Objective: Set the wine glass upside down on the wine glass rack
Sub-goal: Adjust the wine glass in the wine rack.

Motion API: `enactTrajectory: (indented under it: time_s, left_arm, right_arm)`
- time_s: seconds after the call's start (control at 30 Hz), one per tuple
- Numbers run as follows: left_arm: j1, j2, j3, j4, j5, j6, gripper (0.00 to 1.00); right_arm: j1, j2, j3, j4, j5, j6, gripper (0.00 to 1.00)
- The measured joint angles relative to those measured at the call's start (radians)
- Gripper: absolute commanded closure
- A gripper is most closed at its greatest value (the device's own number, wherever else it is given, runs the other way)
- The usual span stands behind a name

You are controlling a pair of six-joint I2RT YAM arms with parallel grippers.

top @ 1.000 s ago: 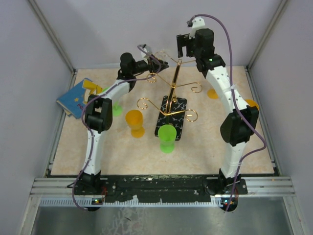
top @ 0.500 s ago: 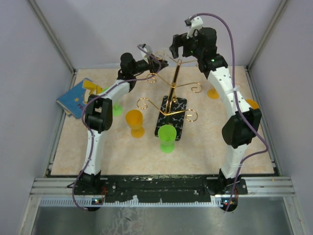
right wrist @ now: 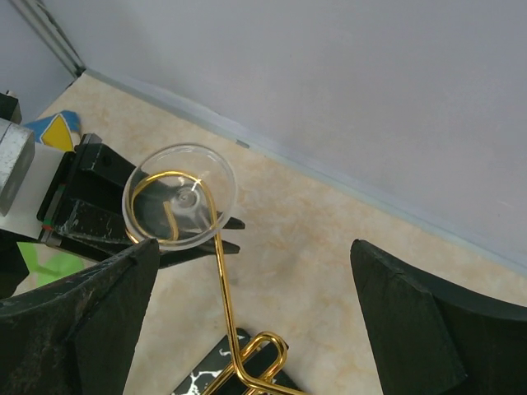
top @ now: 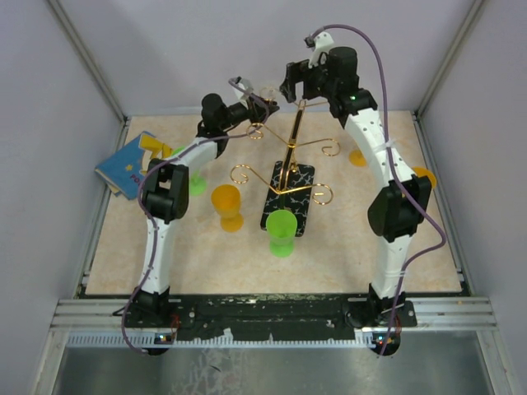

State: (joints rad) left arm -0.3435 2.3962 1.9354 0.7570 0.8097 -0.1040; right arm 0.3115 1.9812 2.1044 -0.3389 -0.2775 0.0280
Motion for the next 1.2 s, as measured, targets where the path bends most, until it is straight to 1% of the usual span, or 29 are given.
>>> enactTrajectory:
  time_s: [0.13, 0.33, 0.57, 0.8, 1.07, 1.13, 1.2]
  left_arm:
    - [0.013, -0.002, -0.052, 0.038, -0.027, -0.003, 1.00]
    - [0.027, -0.037, -0.137, 0.139, -0.059, -0.009, 1.00]
    - [0.032, -0.059, -0.202, 0.216, -0.060, -0.017, 1.00]
    - [0.032, -0.093, -0.280, 0.306, -0.005, -0.051, 1.00]
    - [0.026, -0.095, -0.281, 0.327, 0.058, -0.079, 1.00]
    - [0.023, -0.095, -0.271, 0.325, 0.068, -0.083, 0.97]
    - [0.021, -0.095, -0.256, 0.317, 0.078, -0.086, 0.89]
  right_arm:
    - [0.000, 0.010, 0.000, -0.024, -0.002, 0.002, 0.01]
    - [0.000, 0.010, 0.000, -0.024, -0.005, 0.001, 0.01]
    - [0.000, 0.010, 0.000, -0.023, -0.005, 0.001, 0.01]
    - [0.000, 0.010, 0.000, -0.024, -0.003, -0.002, 0.01]
    - [0.000, 0.010, 0.000, -0.024, 0.010, -0.002, 0.01]
    - [0.000, 0.010, 0.000, -0.024, 0.015, -0.002, 0.01]
    - [0.000, 0.010, 0.000, -0.025, 0.020, -0.002, 0.01]
